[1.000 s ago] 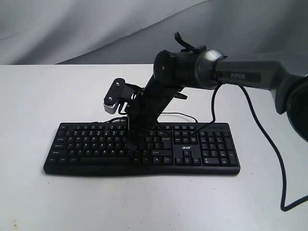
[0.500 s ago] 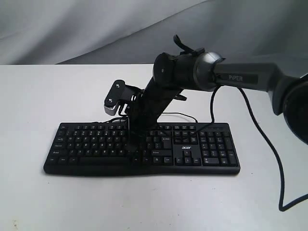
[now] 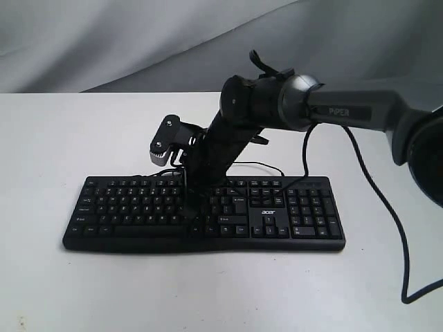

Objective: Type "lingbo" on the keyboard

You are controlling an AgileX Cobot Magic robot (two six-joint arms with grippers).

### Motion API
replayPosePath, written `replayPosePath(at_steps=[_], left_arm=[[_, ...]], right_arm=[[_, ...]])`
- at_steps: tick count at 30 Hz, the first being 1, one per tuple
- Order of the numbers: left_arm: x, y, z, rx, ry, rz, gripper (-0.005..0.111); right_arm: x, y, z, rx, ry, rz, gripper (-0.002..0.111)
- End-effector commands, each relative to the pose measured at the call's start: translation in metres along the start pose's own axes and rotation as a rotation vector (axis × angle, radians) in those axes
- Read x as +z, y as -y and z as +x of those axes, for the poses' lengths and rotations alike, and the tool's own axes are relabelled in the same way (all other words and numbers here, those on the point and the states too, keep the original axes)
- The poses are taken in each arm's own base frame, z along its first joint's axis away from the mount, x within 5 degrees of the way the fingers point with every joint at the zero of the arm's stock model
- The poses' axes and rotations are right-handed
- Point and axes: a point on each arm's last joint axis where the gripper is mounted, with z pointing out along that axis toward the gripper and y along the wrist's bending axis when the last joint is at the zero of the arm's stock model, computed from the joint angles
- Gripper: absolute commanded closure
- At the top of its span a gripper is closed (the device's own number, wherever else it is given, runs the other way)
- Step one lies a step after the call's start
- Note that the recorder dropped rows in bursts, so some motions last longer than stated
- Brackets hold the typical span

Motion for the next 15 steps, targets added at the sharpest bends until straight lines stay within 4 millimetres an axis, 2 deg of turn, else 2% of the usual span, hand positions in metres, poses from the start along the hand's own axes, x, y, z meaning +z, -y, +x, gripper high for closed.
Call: replayPosePath(at_steps=[1, 5, 8, 11, 15], left_arm=[[0.000, 0.000, 0.001, -0.012, 0.003, 0.001, 0.106], [0.000, 0.000, 0.001, -0.012, 0.003, 0.001, 0.106], [0.000, 0.000, 0.001, -0.012, 0.003, 0.001, 0.106], [0.000, 0.000, 0.001, -0.012, 0.003, 0.001, 0.106], [0.000, 0.000, 0.001, -0.012, 0.003, 0.001, 0.106]], right_arm=[[-0.024, 0.001, -0.009, -0.018, 0.034, 0.037, 0.108], [-0.061, -0.001, -0.022, -0.042, 0.086, 0.084, 0.108], [-0.101, -0.002, -0.030, -0.028, 0.148, 0.140, 0.108], [-0.152, -0.008, -0.038, -0.024, 0.229, 0.208, 0.108], [-0.220, -0.033, -0.038, -0.051, 0.343, 0.318, 0.108]])
